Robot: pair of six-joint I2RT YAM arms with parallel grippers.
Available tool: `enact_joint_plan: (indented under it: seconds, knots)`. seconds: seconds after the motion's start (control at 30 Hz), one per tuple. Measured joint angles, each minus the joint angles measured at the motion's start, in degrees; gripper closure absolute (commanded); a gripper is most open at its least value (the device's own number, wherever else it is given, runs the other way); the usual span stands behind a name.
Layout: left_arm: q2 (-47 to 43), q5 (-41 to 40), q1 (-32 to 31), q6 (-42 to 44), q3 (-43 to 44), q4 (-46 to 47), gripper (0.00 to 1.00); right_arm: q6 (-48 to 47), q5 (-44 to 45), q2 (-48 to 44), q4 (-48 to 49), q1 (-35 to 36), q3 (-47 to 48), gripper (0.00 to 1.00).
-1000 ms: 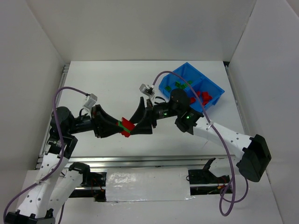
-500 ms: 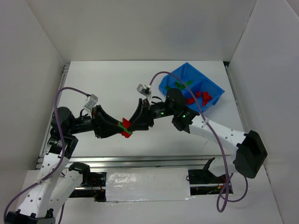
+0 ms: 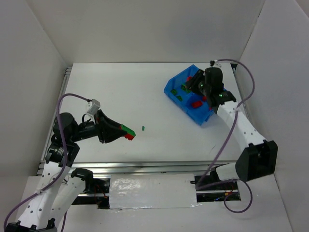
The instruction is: Sort the legos into containers by color
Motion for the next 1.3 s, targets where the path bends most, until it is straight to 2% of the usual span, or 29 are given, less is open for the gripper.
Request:
enact_joint_plan:
  seconds: [0.1,0.27,0.33,0.37,0.4,0.47,0.5,0.67,0.77,0.87,0.9,1.03,1.13,1.2,1.3]
  knots:
    - [-0.04,-2.99,0.0,1.44,0.07,-2.64,1.0,3.1,15.23,7.54,-9.94,-4.66,9.18,0.97]
    - [-0.66,-6.29,0.0,3.56,0.13,-6.23,1.0,5.79,27.12,15.3,-20.55,-8.11,14.23,0.89]
    - [-1.36,-7.72,0.02,4.15,0.13,-7.63,1.0,6.19,28.94,17.05,-23.08,-8.74,14.32,0.37]
    - [-1.66,-8.22,0.02,4.26,0.15,-8.09,1.0,6.49,29.24,17.62,-23.69,-9.07,14.32,0.23]
    - [-1.9,-8.63,0.02,4.39,0.15,-8.59,1.0,6.64,29.31,18.16,-23.98,-9.27,14.32,0.16]
    - [-2.36,-8.85,0.02,4.57,0.22,-9.16,1.0,6.32,29.31,19.17,-24.92,-9.6,14.91,0.12]
    - [-2.43,-8.9,0.0,4.81,0.37,-9.31,1.0,6.14,29.09,19.82,-25.31,-9.62,15.61,0.01]
    - [-2.08,-9.01,0.0,5.46,0.61,-9.46,1.0,4.55,27.04,22.47,-27.23,-9.44,21.22,0.0]
    - [-1.84,-9.05,0.0,5.44,0.61,-9.42,1.0,1.73,23.41,21.18,-26.86,-8.02,21.81,0.07]
    - [-1.27,-7.41,0.02,5.18,0.61,-8.61,1.0,-3.32,12.02,17.2,-23.93,-3.28,18.8,0.11]
    - [-0.92,-6.36,0.02,4.9,0.59,-7.91,1.0,-5.31,5.75,14.93,-21.9,-0.55,16.24,0.11]
    - [0.59,0.61,0.0,0.63,-0.66,-0.31,1.0,-10.84,-18.91,4.28,-13.05,15.1,5.62,0.11]
    - [1.07,5.18,-0.09,-3.13,-2.25,5.42,1.0,-12.24,-32.72,-3.69,-4.07,26.21,-1.55,0.15]
    - [1.31,7.15,-0.17,-5.03,-2.78,7.82,1.0,-12.33,-39.47,-7.82,1.16,29.88,-4.04,0.18]
    - [1.6,8.79,-0.31,-6.16,-2.8,9.84,1.0,-12.39,-44.39,-9.38,8.35,32.11,-4.26,0.23]
